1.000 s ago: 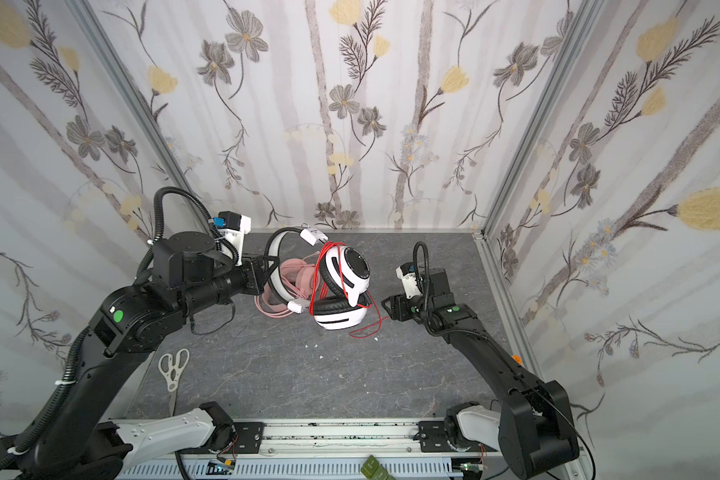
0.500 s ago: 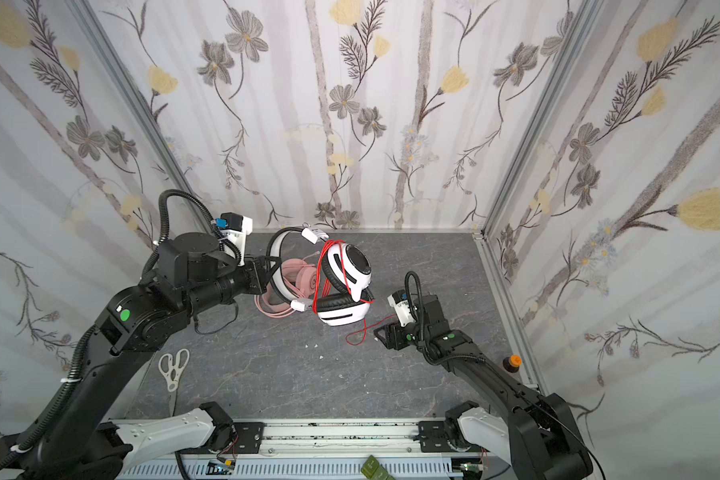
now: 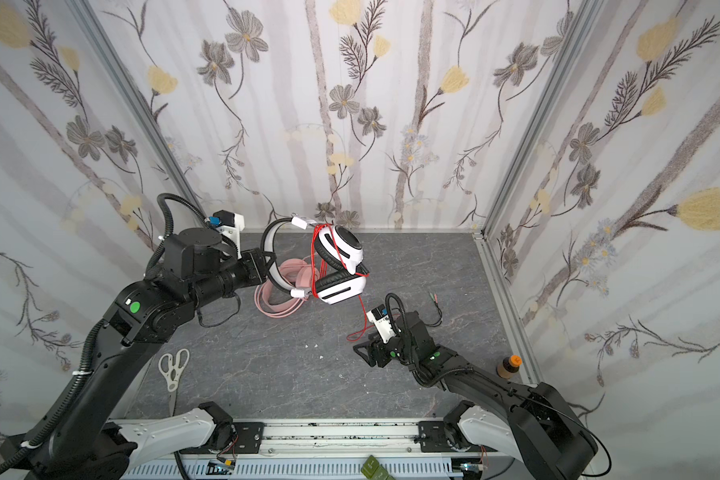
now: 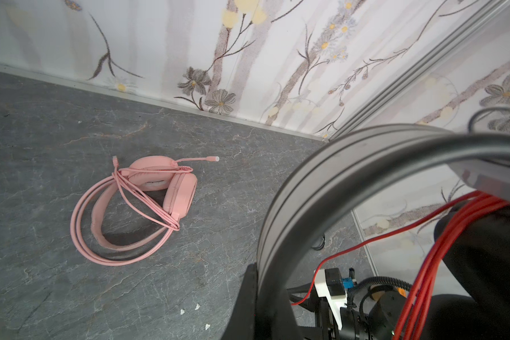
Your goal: Wrap the headphones
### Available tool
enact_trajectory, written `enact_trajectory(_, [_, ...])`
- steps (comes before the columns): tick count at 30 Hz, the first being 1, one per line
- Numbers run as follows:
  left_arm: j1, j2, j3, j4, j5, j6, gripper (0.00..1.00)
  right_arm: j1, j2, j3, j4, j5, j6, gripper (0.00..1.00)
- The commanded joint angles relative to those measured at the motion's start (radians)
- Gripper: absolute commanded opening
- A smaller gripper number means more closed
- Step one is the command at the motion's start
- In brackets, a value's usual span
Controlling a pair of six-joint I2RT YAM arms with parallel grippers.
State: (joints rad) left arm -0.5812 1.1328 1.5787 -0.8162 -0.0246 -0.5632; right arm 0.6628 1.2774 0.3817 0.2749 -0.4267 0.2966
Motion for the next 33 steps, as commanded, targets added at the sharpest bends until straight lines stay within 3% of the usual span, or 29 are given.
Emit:
enact_trajectory(1, [0.03,-0.005,-0.009,0.089,0.043,-0.137,0.0,0.002,0.016,-0.025,0.196,0.075,0.108,0.72])
enact_trajectory(5, [0.058,0.003,0.015,0.075,0.034,-0.231,0.0,0.002,0.052,-0.071,0.334,0.116,0.204,0.72])
enact_trajectory(11, [0.062,0.07,0.142,-0.112,-0.086,-0.311,0.0,0.002,0.148,-0.049,0.422,0.099,0.18,0.72])
enact_trajectory(16, [0.061,0.072,0.139,-0.148,-0.114,-0.35,0.0,0.003,0.229,-0.009,0.484,0.076,0.166,0.72])
enact_trajectory(33, [0.061,0.111,0.188,-0.193,-0.122,-0.325,0.0,0.0,0.655,0.329,0.435,0.014,0.115,0.69])
